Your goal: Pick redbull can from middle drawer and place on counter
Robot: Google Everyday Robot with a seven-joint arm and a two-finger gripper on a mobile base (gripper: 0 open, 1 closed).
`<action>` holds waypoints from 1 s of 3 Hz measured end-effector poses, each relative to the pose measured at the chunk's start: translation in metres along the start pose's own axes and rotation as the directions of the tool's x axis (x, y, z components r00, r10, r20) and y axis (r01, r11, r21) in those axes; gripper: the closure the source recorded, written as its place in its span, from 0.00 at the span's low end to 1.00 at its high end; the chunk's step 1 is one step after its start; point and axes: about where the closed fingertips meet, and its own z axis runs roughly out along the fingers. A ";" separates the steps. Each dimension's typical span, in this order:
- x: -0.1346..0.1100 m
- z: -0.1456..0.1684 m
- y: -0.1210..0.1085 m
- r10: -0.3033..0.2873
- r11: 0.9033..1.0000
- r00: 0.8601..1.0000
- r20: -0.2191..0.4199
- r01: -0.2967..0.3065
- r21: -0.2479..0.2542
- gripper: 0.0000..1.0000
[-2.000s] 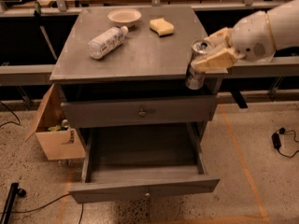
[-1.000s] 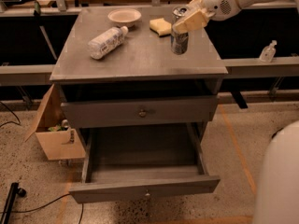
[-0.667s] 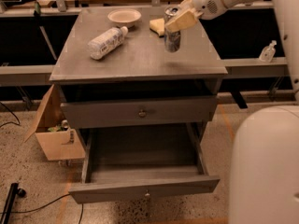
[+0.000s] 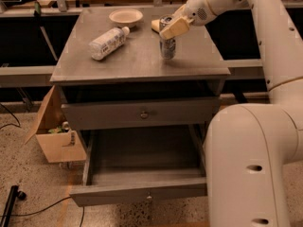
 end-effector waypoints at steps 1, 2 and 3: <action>0.014 0.020 -0.003 0.045 0.998 0.999 -0.003 -0.045 -0.035 0.07; 0.019 0.024 -0.005 0.062 0.997 0.998 -0.001 -0.062 -0.042 0.00; 0.019 -0.011 -0.011 0.059 0.998 0.997 0.055 -0.059 -0.005 0.00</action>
Offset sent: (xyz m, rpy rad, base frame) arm 0.0386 -0.0149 -0.0157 0.0289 0.0895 -0.0106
